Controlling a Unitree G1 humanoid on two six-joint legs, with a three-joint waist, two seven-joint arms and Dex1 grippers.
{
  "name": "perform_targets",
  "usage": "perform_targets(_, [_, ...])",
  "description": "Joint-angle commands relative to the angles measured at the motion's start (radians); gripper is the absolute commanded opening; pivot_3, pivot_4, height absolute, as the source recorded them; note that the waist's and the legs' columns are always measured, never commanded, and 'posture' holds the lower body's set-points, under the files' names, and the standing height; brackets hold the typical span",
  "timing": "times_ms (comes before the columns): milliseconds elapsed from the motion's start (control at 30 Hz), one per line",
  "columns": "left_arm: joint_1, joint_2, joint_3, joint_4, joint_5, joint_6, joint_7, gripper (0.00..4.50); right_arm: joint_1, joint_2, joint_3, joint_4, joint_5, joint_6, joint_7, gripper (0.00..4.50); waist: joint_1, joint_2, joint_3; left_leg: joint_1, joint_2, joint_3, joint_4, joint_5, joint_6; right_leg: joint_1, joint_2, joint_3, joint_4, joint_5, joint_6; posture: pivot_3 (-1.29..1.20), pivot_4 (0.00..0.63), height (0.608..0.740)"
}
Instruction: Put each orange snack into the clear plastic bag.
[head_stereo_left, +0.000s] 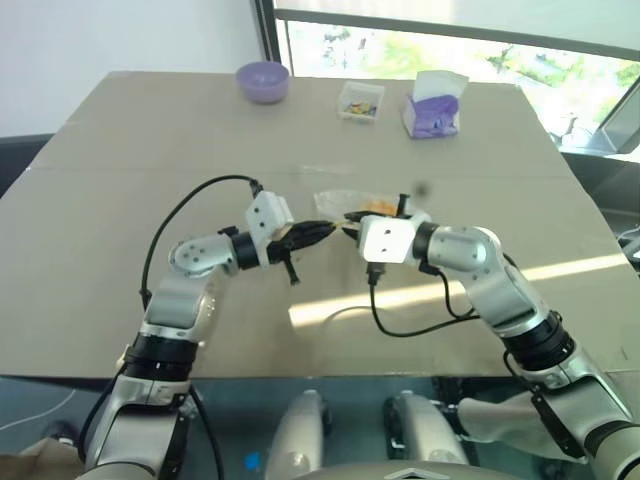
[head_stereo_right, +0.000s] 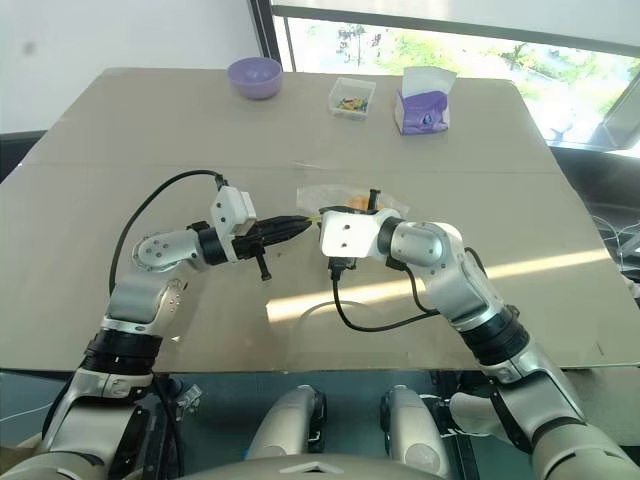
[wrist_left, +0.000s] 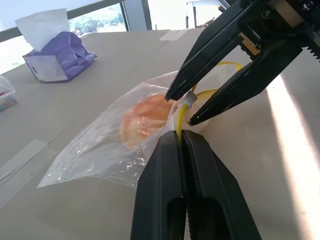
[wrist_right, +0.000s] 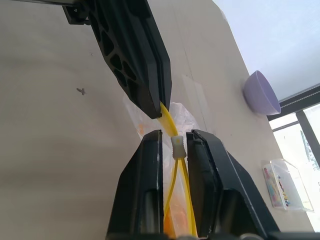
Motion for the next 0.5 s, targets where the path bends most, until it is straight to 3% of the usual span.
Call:
perform_targets(33, [-0.023, 0.007, 0.014, -0.048, -0.008, -0.01, 0.002, 0.0, -0.032, -0.001, -0.015, -0.012, 0.003, -0.018, 0.006, 0.83, 0.0, 0.0, 0.0, 0.0, 0.0, 0.0, 0.0, 0.0, 0.0, 0.0, 0.0, 0.0, 0.0, 0.0, 0.0, 0.0, 0.15, 0.733])
perform_targets(67, [-0.023, 0.007, 0.014, -0.048, -0.008, -0.01, 0.003, 0.0, -0.032, -0.002, -0.015, -0.012, 0.003, -0.018, 0.007, 0.83, 0.0, 0.0, 0.0, 0.0, 0.0, 0.0, 0.0, 0.0, 0.0, 0.0, 0.0, 0.0, 0.0, 0.0, 0.0, 0.0, 0.15, 0.733])
perform_targets(167, [-0.023, 0.007, 0.013, -0.049, -0.007, -0.011, 0.003, 0.0, -0.032, -0.002, -0.016, -0.012, 0.002, -0.017, 0.009, 0.01, 0.0, 0.0, 0.0, 0.0, 0.0, 0.0, 0.0, 0.0, 0.0, 0.0, 0.0, 0.0, 0.0, 0.0, 0.0, 0.0, 0.15, 0.733])
perform_targets(500, [-0.027, 0.007, 0.016, -0.036, -0.008, -0.016, 0.002, 0.0, -0.032, -0.006, -0.02, -0.008, -0.005, -0.023, 0.005, 0.01, 0.0, 0.0, 0.0, 0.0, 0.0, 0.0, 0.0, 0.0, 0.0, 0.0, 0.0, 0.0, 0.0, 0.0, 0.0, 0.0, 0.15, 0.733])
